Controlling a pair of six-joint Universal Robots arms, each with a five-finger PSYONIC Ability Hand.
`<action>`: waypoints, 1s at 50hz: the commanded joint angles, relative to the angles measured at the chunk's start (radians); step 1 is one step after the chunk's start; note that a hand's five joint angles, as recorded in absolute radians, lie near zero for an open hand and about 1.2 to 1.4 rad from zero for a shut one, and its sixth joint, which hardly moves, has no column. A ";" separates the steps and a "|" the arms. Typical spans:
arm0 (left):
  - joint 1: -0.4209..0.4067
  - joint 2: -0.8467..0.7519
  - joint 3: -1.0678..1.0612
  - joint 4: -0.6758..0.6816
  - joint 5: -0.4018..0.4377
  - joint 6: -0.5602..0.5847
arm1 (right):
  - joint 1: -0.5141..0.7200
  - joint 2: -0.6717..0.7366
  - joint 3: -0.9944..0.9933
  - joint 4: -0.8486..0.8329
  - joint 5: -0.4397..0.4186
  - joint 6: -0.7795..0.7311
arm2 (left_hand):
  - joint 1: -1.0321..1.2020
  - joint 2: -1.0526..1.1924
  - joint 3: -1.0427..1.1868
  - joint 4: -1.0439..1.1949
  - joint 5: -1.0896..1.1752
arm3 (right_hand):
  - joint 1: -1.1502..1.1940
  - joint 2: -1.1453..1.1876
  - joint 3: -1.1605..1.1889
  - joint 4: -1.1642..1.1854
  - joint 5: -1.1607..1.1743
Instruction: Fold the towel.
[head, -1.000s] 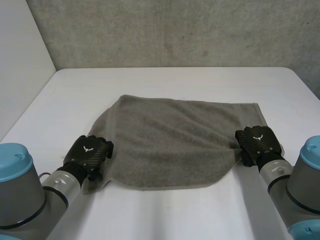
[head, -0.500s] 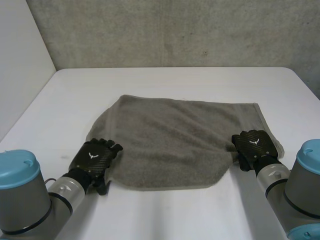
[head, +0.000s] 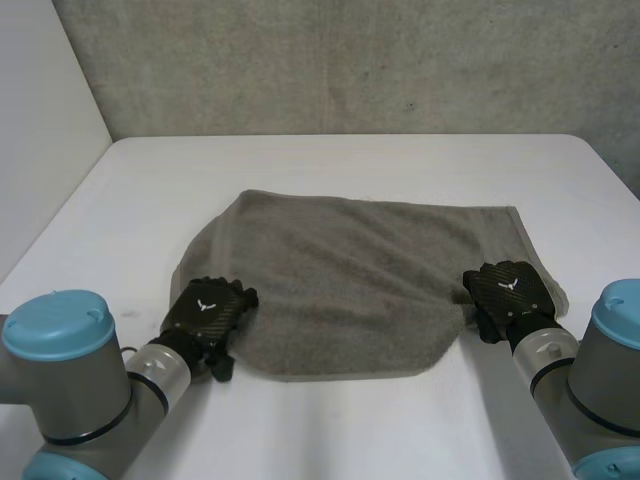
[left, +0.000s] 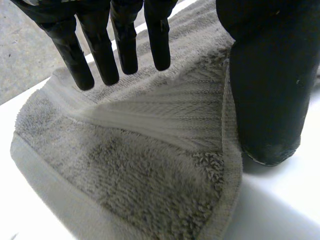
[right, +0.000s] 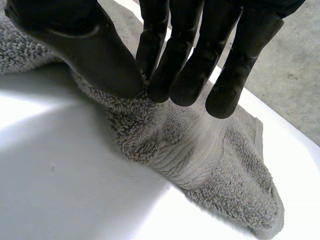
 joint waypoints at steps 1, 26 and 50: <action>0.008 0.021 0.018 0.059 -0.044 -0.077 | 0.000 0.000 0.000 0.000 0.000 0.000 | 0.503 0.503 0.506 0.507 0.505 | 0.070 0.061 0.059 0.056 0.054; 0.010 0.260 -0.148 -0.020 -0.174 0.038 | -0.002 -0.098 0.009 0.188 0.008 -0.189 | 0.971 0.971 0.973 0.974 0.973 | 0.070 0.061 0.059 0.056 0.054; 0.028 0.183 0.138 -0.085 -0.164 0.086 | 0.032 -0.008 -0.420 0.554 0.014 -0.235 | 0.971 0.971 0.973 0.974 0.973 | 0.070 0.061 0.059 0.056 0.054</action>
